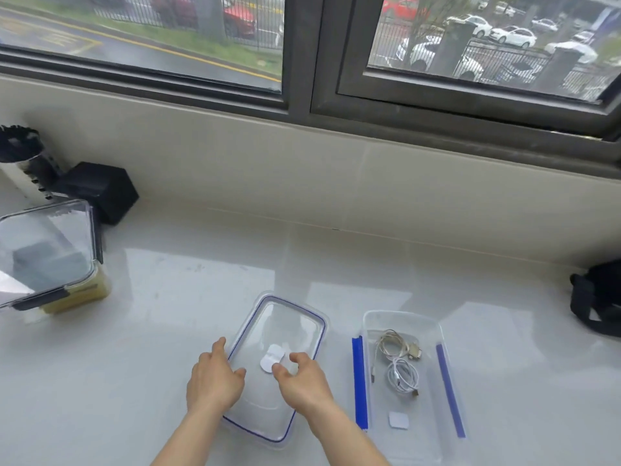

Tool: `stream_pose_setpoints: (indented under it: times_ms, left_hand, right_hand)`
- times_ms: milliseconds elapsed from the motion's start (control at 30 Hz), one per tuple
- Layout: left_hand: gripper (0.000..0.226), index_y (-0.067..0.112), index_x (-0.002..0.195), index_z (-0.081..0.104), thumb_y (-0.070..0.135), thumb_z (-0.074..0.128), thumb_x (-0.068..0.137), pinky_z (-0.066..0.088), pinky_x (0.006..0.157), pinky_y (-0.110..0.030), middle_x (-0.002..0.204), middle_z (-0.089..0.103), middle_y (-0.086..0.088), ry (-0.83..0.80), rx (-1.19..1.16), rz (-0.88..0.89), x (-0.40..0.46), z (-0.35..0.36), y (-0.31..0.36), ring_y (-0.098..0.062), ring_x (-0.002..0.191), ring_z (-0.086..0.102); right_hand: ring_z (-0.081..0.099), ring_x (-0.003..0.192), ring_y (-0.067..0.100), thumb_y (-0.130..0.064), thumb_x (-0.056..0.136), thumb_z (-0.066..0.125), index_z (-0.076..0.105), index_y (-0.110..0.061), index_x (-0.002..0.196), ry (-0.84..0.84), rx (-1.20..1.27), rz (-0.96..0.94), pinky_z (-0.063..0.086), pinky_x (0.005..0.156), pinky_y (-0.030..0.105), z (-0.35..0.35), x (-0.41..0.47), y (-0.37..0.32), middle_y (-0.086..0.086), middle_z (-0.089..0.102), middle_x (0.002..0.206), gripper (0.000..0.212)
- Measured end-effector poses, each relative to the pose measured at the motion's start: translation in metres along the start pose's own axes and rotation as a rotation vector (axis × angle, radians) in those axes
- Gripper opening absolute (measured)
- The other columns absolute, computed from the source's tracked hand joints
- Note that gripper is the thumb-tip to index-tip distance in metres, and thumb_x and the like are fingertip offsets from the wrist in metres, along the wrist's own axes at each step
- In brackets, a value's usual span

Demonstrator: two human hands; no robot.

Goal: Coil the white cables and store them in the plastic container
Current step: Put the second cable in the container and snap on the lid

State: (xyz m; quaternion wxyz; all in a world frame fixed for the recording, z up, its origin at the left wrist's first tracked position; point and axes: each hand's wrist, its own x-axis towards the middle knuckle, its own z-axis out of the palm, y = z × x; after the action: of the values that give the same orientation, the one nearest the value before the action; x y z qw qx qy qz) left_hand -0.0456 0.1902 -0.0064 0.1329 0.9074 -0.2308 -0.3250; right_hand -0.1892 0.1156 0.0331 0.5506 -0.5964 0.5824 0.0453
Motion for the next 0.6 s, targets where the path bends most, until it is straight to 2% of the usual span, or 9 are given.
stream_pose_setpoints:
  times_ms: [67, 133, 200, 233, 333, 433, 500, 600]
  left_hand:
    - [0.064, 0.02, 0.148, 0.041, 0.029, 0.064, 0.089, 0.048, 0.095, -0.038, 0.133, 0.057, -0.009, -0.017, -0.054, -0.014, -0.001, -0.001, 0.001, -0.03, 0.12, 0.059]
    - [0.039, 0.024, 0.125, 0.062, 0.024, 0.064, 0.086, 0.052, 0.089, -0.036, 0.118, 0.068, -0.006, -0.019, -0.151, -0.012, -0.005, -0.007, 0.006, -0.028, 0.106, 0.066]
    - [0.02, 0.033, 0.096, 0.068, 0.022, 0.061, 0.081, 0.058, 0.086, -0.041, 0.099, 0.073, -0.001, -0.032, -0.271, 0.018, -0.013, -0.016, 0.018, -0.026, 0.089, 0.07]
    - [0.018, 0.034, 0.089, 0.067, 0.021, 0.06, 0.079, 0.06, 0.084, -0.044, 0.095, 0.074, 0.001, -0.037, -0.329, 0.037, -0.019, -0.021, 0.027, -0.025, 0.083, 0.072]
    - [0.012, 0.033, 0.087, 0.065, 0.025, 0.066, 0.079, 0.06, 0.081, -0.045, 0.09, 0.072, 0.008, -0.015, -0.421, 0.131, -0.043, -0.037, 0.066, -0.022, 0.082, 0.072]
    - [0.015, 0.029, 0.093, 0.06, 0.035, 0.07, 0.083, 0.053, 0.074, -0.035, 0.092, 0.066, 0.014, 0.064, -0.404, 0.268, -0.071, -0.049, 0.112, -0.011, 0.084, 0.066]
    - [0.018, 0.029, 0.094, 0.058, 0.039, 0.069, 0.084, 0.05, 0.07, -0.032, 0.092, 0.066, 0.016, 0.09, -0.404, 0.351, -0.092, -0.053, 0.138, -0.008, 0.082, 0.065]
    - [0.023, 0.034, 0.096, 0.059, 0.042, 0.073, 0.079, 0.055, 0.069, -0.031, 0.094, 0.067, 0.016, 0.052, -0.419, 0.486, -0.117, -0.051, 0.166, -0.009, 0.078, 0.066]
  right_hand:
    - [0.043, 0.142, 0.02, -0.053, 0.092, 0.056, 0.04, -0.025, 0.151, -0.007, 0.035, 0.001, 0.04, 0.114, 0.035, -0.002, -0.004, 0.004, -0.001, 0.04, 0.157, 0.067]
    - [0.042, 0.142, 0.02, -0.057, 0.091, 0.057, 0.039, -0.027, 0.151, -0.025, 0.105, 0.005, 0.039, 0.113, 0.033, -0.009, -0.009, 0.007, -0.001, 0.039, 0.157, 0.07]
    - [0.045, 0.14, 0.019, -0.061, 0.09, 0.057, 0.041, -0.027, 0.15, -0.043, 0.177, 0.02, 0.039, 0.109, 0.031, -0.017, -0.012, 0.008, 0.0, 0.041, 0.156, 0.071]
    - [0.047, 0.138, 0.019, -0.063, 0.09, 0.057, 0.042, -0.027, 0.149, -0.053, 0.212, 0.015, 0.039, 0.108, 0.03, -0.021, -0.014, 0.007, -0.001, 0.043, 0.154, 0.071]
    - [0.058, 0.126, 0.016, -0.066, 0.089, 0.055, 0.05, -0.029, 0.141, -0.058, 0.323, -0.062, 0.047, 0.108, 0.035, -0.037, -0.019, -0.005, -0.006, 0.058, 0.139, 0.064]
    - [0.067, 0.112, 0.019, -0.06, 0.095, 0.051, 0.06, -0.031, 0.122, -0.038, 0.463, -0.167, 0.057, 0.098, 0.038, -0.06, -0.029, -0.021, -0.005, 0.066, 0.121, 0.041]
    - [0.071, 0.109, 0.021, -0.061, 0.095, 0.051, 0.064, -0.027, 0.118, -0.019, 0.574, -0.221, 0.062, 0.09, 0.039, -0.078, -0.038, -0.03, -0.001, 0.071, 0.12, 0.043]
    - [0.076, 0.102, 0.023, -0.056, 0.098, 0.051, 0.069, -0.016, 0.118, 0.002, 0.737, -0.295, 0.063, 0.083, 0.043, -0.112, -0.054, -0.035, 0.006, 0.077, 0.114, 0.048]
